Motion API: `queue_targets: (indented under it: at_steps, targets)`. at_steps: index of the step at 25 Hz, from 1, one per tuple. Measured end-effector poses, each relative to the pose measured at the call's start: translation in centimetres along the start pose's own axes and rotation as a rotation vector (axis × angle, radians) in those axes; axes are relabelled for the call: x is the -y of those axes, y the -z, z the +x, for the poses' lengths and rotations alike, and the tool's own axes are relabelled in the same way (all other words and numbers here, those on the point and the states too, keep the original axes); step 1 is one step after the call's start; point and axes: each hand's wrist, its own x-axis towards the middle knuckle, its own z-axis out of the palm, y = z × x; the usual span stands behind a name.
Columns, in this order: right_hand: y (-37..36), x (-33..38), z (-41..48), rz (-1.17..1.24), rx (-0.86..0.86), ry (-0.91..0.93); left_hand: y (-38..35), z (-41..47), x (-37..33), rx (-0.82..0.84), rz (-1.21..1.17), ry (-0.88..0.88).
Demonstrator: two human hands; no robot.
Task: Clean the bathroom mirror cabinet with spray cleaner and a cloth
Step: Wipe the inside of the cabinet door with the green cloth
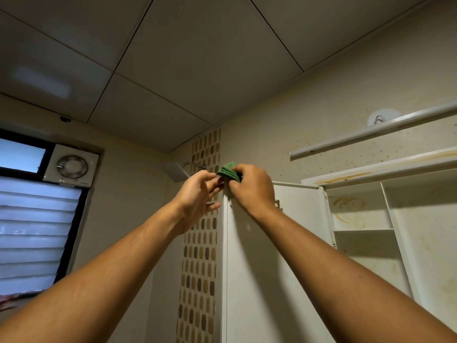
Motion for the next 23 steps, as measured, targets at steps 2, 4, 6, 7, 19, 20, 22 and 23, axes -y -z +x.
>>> queue_targets:
  at_steps: [2,4,6,7,19,20,22,23]
  targets:
    - [-0.7,-0.4,-0.9,-0.132,0.008,0.102,0.4,0.2,0.3,0.021,-0.030,0.017]
    - [-1.0,-0.7,-1.5,-0.188,0.031,0.196,0.7,0.4,0.7,0.014,-0.079,0.019]
    - [-0.6,-1.2,-1.3,-0.231,0.084,0.281,0.7,0.4,0.9,0.011,-0.113,0.018]
    - [-0.1,-1.6,-1.0,-0.284,0.126,0.337,0.7,0.4,1.0,0.015,-0.123,0.018]
    - [2.4,-2.1,0.8,-0.042,-0.143,-0.053,1.2,1.2,1.4,-0.009,-0.105,-0.023]
    - [1.5,-1.5,0.8,0.008,-0.076,-0.040,1.3,1.1,1.4,-0.006,-0.094,-0.018]
    - [-0.3,-0.7,0.5,0.003,0.038,-0.007,0.9,0.8,1.2,-0.002,-0.085,-0.019]
    - [-0.8,-0.5,0.1,-0.066,0.060,0.032,0.6,0.5,1.0,0.001,-0.082,-0.021]
